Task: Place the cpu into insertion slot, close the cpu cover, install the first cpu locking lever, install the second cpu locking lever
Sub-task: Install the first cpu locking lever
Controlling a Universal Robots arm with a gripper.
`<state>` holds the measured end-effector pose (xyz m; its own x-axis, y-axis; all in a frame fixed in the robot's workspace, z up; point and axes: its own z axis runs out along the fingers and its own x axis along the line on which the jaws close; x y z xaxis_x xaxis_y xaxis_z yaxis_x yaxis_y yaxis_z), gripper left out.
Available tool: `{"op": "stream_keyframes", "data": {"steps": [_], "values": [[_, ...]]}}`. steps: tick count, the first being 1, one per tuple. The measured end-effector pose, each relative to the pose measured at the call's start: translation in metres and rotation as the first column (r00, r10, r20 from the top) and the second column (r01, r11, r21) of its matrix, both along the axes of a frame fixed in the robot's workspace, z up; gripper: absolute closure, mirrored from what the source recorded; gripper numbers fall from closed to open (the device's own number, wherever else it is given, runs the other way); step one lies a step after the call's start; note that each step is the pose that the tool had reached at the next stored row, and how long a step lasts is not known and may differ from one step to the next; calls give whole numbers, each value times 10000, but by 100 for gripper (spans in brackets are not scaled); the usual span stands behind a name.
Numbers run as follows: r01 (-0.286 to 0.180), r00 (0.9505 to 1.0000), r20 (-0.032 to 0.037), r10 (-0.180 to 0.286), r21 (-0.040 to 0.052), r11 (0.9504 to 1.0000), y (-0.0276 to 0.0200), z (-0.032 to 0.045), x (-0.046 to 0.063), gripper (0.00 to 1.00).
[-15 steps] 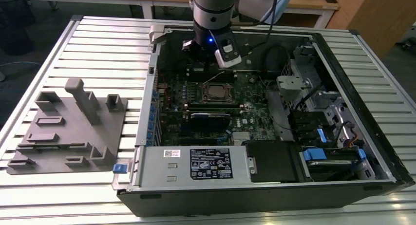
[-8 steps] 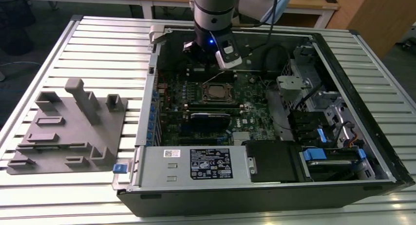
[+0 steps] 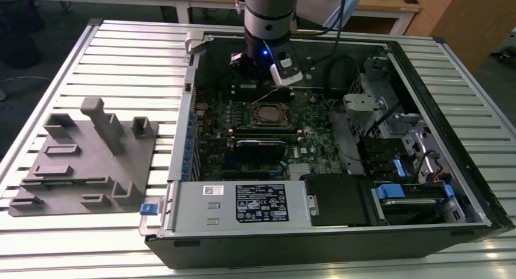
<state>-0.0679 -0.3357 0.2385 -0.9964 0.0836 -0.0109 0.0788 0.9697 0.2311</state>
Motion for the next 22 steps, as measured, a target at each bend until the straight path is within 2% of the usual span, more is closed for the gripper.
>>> {"op": "stream_keyframes", "data": {"steps": [4, 8, 13, 22], "values": [[25, 10000, 1, -25, -98, 9999, 23, -19, 33, 89], [73, 10000, 1, -73, -132, 9999, 24, -64, 53, 89], [143, 9999, 0, -143, -143, 9998, 26, -115, 81, 89], [184, 9998, 0, -184, -144, 9997, 64, -144, 107, 89]]}}
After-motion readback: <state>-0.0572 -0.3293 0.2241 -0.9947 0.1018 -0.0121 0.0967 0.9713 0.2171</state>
